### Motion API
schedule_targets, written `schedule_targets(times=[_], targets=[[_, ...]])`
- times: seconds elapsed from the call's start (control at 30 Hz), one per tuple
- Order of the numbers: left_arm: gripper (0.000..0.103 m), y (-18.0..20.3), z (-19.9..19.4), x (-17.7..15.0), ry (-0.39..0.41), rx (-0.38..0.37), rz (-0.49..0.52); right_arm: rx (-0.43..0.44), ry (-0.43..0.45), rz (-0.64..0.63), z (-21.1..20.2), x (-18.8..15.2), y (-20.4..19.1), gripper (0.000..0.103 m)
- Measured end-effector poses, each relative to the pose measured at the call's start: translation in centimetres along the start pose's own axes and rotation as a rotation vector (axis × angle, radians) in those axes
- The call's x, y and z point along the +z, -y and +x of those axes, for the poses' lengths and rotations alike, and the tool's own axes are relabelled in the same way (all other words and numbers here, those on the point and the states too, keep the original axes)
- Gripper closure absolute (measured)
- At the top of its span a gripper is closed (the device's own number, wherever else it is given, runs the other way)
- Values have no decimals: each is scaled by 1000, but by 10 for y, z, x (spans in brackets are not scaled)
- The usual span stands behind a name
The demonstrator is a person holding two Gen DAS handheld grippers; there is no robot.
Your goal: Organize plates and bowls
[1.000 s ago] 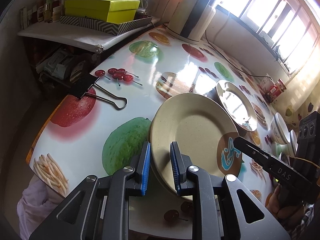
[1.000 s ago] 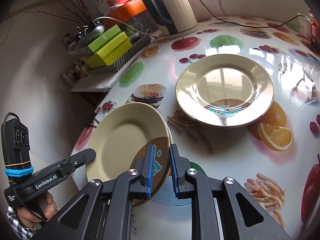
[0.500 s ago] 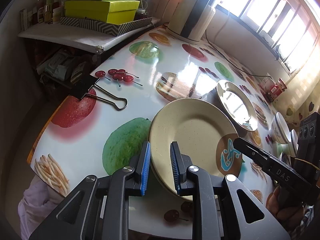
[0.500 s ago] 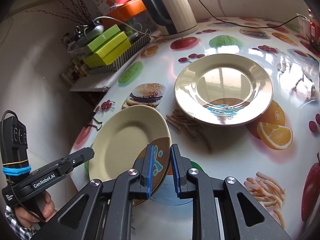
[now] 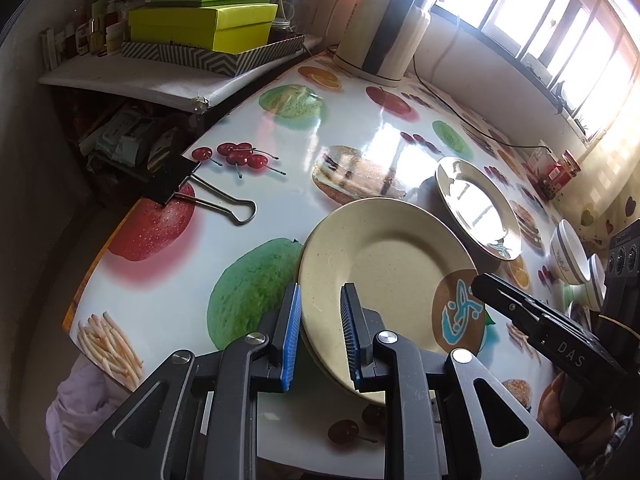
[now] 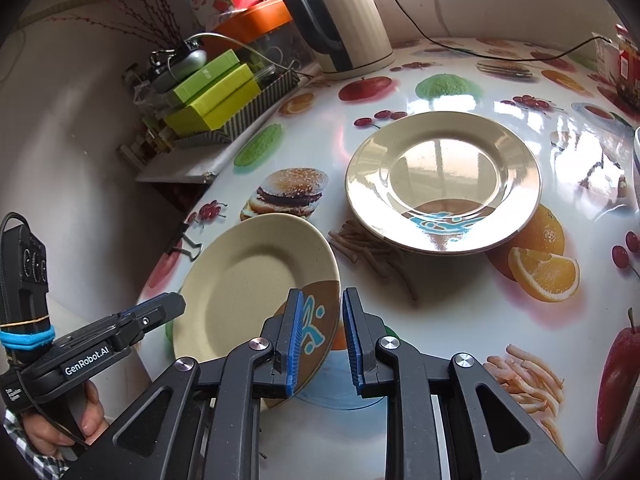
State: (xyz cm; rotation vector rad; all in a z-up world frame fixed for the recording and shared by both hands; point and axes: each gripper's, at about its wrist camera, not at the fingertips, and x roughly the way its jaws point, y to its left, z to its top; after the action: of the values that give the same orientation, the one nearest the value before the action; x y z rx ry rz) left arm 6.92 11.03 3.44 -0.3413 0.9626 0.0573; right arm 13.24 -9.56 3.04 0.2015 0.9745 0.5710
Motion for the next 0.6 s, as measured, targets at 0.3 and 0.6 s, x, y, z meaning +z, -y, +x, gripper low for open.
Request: schedule_targets(times=[0.3,0.6], targets=[[82,17,-12,5,55,67,65,-47,40,-37,-15,4,-5,66],[82,43,-17,14,94,78,125,-122,95,-50,-33,8,-3,54]])
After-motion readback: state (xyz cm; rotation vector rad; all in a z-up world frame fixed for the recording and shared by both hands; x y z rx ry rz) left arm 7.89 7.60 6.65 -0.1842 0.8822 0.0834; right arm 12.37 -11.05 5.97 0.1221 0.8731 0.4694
